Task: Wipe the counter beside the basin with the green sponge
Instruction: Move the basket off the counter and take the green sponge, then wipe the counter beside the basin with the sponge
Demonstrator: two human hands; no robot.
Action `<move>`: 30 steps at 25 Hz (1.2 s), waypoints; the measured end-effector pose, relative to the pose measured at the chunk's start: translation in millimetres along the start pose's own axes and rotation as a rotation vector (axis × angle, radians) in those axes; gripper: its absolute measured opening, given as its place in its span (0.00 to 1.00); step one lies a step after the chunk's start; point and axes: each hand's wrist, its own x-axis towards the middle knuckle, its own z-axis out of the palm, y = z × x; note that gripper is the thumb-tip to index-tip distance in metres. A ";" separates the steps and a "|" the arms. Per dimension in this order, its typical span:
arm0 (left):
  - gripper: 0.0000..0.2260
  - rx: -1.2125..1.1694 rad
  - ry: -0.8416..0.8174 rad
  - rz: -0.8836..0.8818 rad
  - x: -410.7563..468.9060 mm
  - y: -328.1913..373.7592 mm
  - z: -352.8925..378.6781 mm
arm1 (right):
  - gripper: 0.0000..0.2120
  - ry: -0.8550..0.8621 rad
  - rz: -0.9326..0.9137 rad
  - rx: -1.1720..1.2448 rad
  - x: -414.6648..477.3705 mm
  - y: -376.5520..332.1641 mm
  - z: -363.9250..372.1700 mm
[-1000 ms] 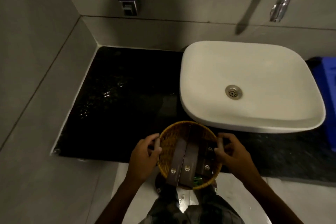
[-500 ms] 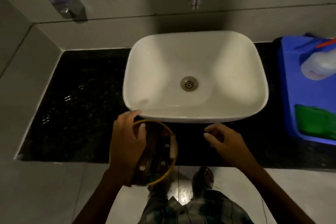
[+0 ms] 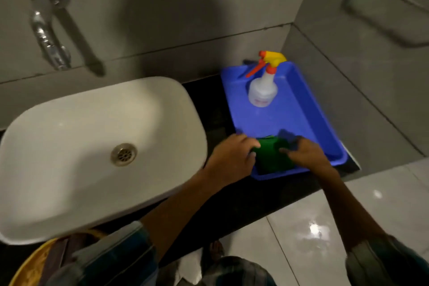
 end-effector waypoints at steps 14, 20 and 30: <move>0.19 -0.185 0.062 -0.116 -23.9 -16.6 9.8 | 0.19 -0.043 0.073 0.868 -26.2 -60.1 -19.7; 0.22 -0.576 0.421 -0.431 -136.5 -59.7 -101.0 | 0.13 -0.351 -0.322 1.206 -152.3 -199.4 28.3; 0.24 -0.359 0.770 -0.922 -511.1 -243.2 -196.6 | 0.20 -0.475 -0.953 0.311 -393.2 -434.1 306.1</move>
